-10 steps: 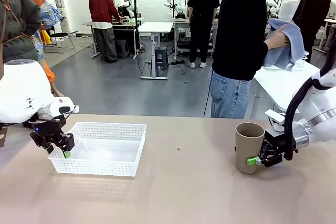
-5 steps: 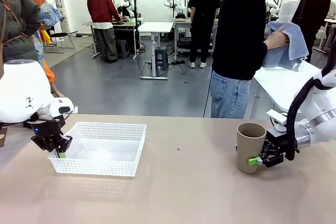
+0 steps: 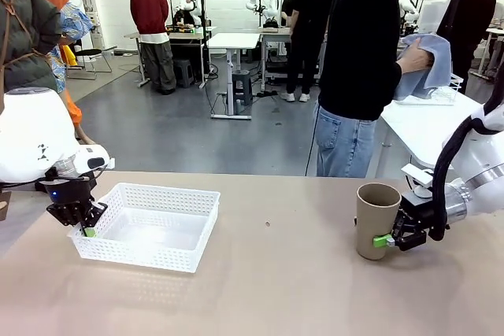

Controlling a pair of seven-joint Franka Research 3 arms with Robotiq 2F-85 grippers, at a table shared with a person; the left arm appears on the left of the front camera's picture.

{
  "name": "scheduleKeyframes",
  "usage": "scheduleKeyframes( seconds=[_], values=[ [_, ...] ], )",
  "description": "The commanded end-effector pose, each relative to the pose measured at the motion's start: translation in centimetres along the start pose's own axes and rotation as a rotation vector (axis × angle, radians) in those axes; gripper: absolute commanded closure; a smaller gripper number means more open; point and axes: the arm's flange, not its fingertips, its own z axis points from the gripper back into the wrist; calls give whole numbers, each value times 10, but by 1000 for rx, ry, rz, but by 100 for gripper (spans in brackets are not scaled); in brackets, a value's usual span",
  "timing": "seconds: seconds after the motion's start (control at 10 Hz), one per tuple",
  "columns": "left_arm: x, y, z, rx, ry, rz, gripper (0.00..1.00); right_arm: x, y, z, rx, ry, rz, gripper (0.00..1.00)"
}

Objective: Clean and organize the cups into the basket.
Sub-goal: Pick up the Organizing basket and move it to the center of the table, then pick up the Reusable plastic cup from the right side of the table and place it inside the Organizing basket.

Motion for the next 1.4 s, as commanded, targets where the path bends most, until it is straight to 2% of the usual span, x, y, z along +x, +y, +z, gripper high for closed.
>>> scheduleKeyframes(
  seconds=[0.0,0.4,0.5,0.7,0.9,1.0,1.1,1.3],
  values=[
    [0,-23,2,2,-32,105,100,27,13,6,-76,-61,6,37],
    [7,-110,5,-3,-42,225,100,133,70,20,-233,-81,139,37],
    [4,-129,5,15,-41,162,100,153,81,21,-247,-70,167,37],
    [5,-165,8,54,-62,111,100,185,95,24,-272,-67,170,37],
    [12,-209,17,77,-70,60,100,201,99,32,-321,-68,175,37],
    [15,-228,22,80,-77,53,100,199,97,36,-338,-85,162,37],
    [19,-247,26,79,-72,38,100,202,100,35,-261,-42,200,37],
    [25,-283,24,85,-41,8,100,202,100,35,-261,-42,200,37]
  ],
)
